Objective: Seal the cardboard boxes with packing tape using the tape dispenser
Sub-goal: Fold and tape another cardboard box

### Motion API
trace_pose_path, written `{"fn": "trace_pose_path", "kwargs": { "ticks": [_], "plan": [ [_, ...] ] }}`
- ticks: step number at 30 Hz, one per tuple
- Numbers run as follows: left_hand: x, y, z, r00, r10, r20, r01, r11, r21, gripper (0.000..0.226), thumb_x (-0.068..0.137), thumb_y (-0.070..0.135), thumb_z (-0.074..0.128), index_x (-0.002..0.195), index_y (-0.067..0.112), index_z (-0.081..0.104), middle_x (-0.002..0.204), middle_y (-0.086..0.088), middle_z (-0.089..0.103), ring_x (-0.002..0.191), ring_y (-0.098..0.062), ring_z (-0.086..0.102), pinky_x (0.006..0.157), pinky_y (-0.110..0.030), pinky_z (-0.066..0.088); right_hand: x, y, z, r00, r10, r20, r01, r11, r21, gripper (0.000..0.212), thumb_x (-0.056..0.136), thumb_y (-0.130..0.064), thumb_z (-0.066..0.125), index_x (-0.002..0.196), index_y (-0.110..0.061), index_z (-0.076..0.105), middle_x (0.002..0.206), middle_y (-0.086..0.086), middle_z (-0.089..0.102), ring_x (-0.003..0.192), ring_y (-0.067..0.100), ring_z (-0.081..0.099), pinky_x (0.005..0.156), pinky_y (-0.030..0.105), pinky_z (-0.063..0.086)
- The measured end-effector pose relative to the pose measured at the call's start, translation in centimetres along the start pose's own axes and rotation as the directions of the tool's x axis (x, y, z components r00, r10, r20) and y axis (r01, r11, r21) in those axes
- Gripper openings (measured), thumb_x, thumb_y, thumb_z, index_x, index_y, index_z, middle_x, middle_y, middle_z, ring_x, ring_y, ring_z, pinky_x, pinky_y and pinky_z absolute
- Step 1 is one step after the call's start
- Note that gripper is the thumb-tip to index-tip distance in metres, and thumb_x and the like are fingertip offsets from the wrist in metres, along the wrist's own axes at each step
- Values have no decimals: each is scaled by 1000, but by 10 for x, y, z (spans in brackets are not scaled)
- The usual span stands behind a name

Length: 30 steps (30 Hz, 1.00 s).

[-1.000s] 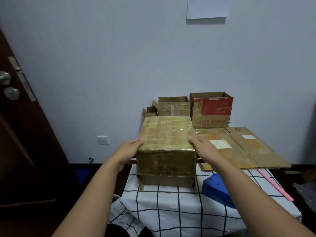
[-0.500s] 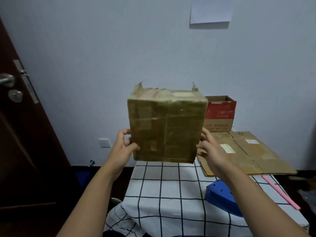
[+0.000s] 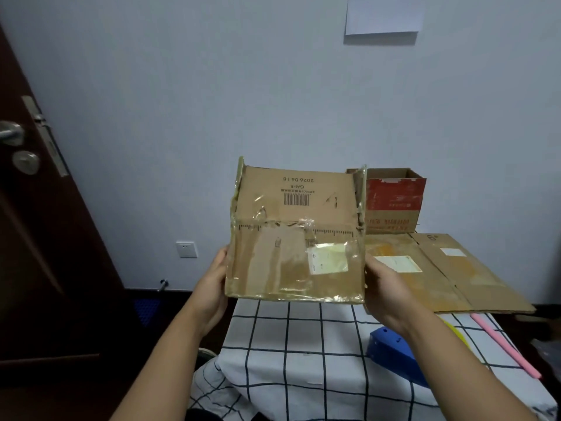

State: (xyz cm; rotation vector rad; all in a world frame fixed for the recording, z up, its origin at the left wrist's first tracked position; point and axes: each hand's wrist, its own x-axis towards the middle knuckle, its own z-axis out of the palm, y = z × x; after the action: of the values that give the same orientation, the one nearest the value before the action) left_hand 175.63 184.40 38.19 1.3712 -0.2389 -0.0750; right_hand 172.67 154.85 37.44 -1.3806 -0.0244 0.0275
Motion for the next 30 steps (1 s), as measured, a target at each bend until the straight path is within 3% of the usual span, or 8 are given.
{"fn": "trace_pose_path", "kwargs": {
  "ticks": [4, 7, 13, 19, 21, 23, 26, 30],
  "plan": [
    [5, -11, -13, 995, -98, -1, 98, 995, 38, 37, 103, 16, 38, 126, 29, 63, 125, 2, 68, 118, -17, 62, 98, -40, 47, 7, 9, -3, 998, -27, -57, 29, 999, 34, 48, 99, -3, 37, 120, -29, 71, 109, 2, 74, 77, 10, 66, 67, 24, 51],
    [7, -27, -15, 984, -173, -38, 177, 968, 178, 37, 102, 11, 41, 125, 27, 65, 119, 2, 71, 116, -18, 62, 100, -40, 47, 6, 20, 1, 996, -30, -79, 36, 997, 64, 39, 97, -31, 38, 102, -25, 77, 100, 2, 72, 87, 19, 64, 73, 30, 52],
    [8, -73, -19, 931, -253, -262, 317, 917, 242, 34, 97, 5, 52, 105, 28, 76, 101, 1, 76, 102, -23, 69, 91, -45, 56, 6, 56, 16, 995, 72, -69, -74, 997, -24, 66, 88, -76, 31, 128, -34, 63, 124, -3, 71, 117, 11, 64, 104, 39, 43],
    [-1, -91, -12, 897, -290, -333, 307, 952, -3, 30, 102, 45, 44, 105, 37, 72, 112, 1, 73, 107, -17, 68, 98, -41, 50, 3, 72, 23, 976, 145, -161, -154, 987, -45, 40, 91, -71, 39, 120, -51, 57, 136, -8, 61, 127, 13, 54, 114, 48, 37],
    [-6, -92, -13, 895, -227, -384, 239, 971, -17, 52, 90, 73, 37, 118, 39, 65, 122, 6, 68, 118, -15, 59, 107, -43, 42, 0, 75, 22, 969, 126, -212, -143, 987, -66, 43, 93, -70, 40, 130, -51, 52, 145, -10, 52, 130, 13, 49, 113, 49, 38],
    [-13, -89, -10, 931, -111, -346, 157, 982, 107, 73, 74, 89, 39, 127, 43, 58, 124, 12, 66, 117, -9, 59, 104, -42, 44, -4, 76, 22, 975, 72, -209, -103, 984, -144, 73, 81, -82, 46, 146, -51, 35, 146, -20, 44, 129, 10, 45, 111, 45, 38],
    [-14, -87, -3, 959, 14, -282, 83, 941, 328, 61, 70, 77, 65, 122, 47, 55, 111, 24, 67, 103, 3, 63, 89, -30, 53, -10, 74, 28, 992, -55, -114, 5, 917, -399, 92, 69, -80, 65, 146, -55, 23, 120, -50, 42, 111, -11, 47, 93, 21, 41],
    [9, -82, -1, 931, 135, -338, 25, 903, 429, 48, 82, 48, 72, 124, 37, 54, 109, 20, 66, 100, 1, 63, 86, -27, 53, 15, 67, 29, 976, -158, -148, 51, 830, -555, 75, 90, -36, 71, 149, -40, 25, 126, -27, 53, 110, 2, 55, 92, 27, 48]
  ]
}}
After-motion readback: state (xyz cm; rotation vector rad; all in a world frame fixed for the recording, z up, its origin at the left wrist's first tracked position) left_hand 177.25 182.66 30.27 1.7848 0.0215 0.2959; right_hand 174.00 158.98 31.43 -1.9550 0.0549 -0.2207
